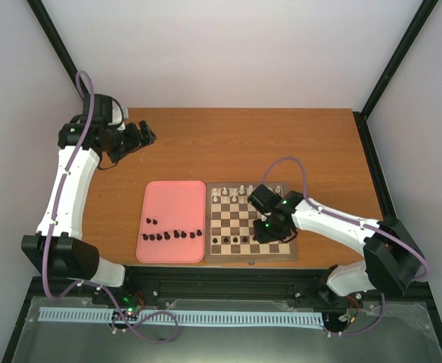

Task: Set up the chess pieces on the board
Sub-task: Place the chess piece on the chessboard.

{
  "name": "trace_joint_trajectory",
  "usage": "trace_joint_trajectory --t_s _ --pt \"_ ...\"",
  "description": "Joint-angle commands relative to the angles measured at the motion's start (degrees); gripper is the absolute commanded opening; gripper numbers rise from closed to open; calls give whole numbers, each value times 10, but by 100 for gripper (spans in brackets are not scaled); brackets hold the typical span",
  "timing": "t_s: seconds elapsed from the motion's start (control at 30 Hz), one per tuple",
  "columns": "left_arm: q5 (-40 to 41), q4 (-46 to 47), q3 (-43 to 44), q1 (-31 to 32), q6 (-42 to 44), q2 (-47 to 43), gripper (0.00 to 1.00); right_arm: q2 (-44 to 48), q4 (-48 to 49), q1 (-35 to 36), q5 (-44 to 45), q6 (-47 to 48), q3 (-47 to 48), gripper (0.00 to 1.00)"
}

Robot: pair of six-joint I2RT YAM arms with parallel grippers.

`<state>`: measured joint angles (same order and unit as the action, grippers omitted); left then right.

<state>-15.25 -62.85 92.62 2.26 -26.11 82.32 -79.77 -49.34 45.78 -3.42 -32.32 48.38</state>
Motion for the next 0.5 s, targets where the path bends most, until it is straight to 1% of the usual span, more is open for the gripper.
trace_joint_trajectory --t_s 0.0,0.17,0.3,0.37,0.47 --pt "1 6 5 3 11 -10 100 24 -15 4 21 0 15 35" --pt "1 6 7 3 11 -8 100 37 -50 4 29 2 44 36" --pt "0 6 8 2 10 -8 100 42 -71 4 36 7 98 39" --pt "1 6 9 3 11 -7 100 22 -77 4 40 22 145 39" --pt "5 5 13 3 13 -5 100 -38 -82 15 45 47 231 38"
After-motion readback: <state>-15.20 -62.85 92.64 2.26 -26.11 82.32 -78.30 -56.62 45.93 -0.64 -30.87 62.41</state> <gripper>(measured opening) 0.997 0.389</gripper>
